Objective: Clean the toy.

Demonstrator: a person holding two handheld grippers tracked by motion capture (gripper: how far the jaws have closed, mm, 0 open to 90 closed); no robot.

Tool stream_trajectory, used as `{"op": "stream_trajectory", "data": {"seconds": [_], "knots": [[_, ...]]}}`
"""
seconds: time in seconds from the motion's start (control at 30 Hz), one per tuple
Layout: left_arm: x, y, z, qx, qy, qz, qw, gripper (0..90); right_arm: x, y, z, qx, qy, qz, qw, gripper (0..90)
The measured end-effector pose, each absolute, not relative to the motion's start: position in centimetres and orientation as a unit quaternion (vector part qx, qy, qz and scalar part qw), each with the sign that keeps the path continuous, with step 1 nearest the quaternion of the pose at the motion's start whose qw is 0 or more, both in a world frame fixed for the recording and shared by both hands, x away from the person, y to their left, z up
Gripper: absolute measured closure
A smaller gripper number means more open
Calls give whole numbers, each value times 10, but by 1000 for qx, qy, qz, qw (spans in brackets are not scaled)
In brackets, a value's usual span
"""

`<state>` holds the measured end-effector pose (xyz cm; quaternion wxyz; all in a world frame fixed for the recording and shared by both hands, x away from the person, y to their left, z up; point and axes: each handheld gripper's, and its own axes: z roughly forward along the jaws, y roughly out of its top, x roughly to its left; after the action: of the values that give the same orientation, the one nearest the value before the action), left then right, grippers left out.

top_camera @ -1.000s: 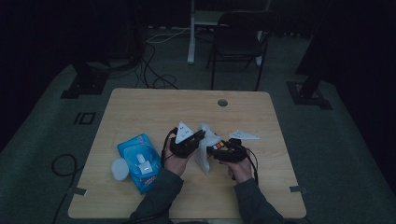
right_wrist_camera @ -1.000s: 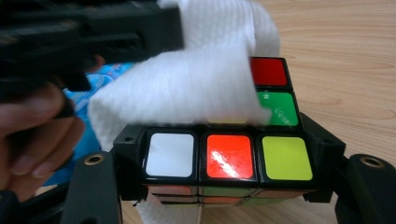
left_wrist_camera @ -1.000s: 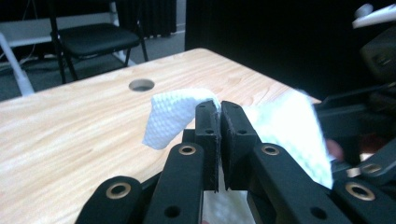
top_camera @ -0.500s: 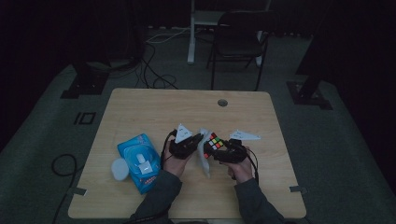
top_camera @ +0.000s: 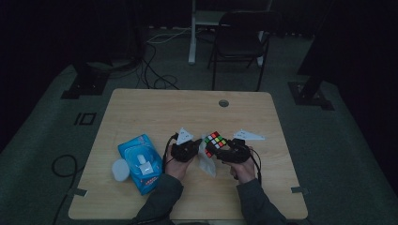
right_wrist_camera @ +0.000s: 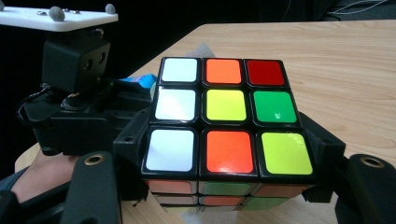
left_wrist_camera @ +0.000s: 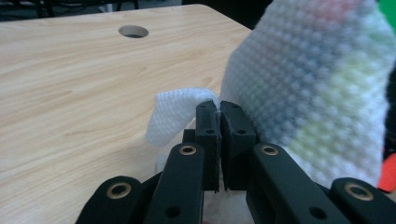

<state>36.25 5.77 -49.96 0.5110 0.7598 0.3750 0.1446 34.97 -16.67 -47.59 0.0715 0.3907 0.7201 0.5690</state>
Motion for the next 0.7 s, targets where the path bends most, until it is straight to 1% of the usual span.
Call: {"op": "stream_trajectory", "data": {"seconds": [0.3,0.7], "knots": [[358,49,-502,775,351,138,507,875,351,-168,-476,398,710,577,67,338],[344,31,-504,805,301,146,490,885,353,-173,-479,416,696,582,60,338]]}}
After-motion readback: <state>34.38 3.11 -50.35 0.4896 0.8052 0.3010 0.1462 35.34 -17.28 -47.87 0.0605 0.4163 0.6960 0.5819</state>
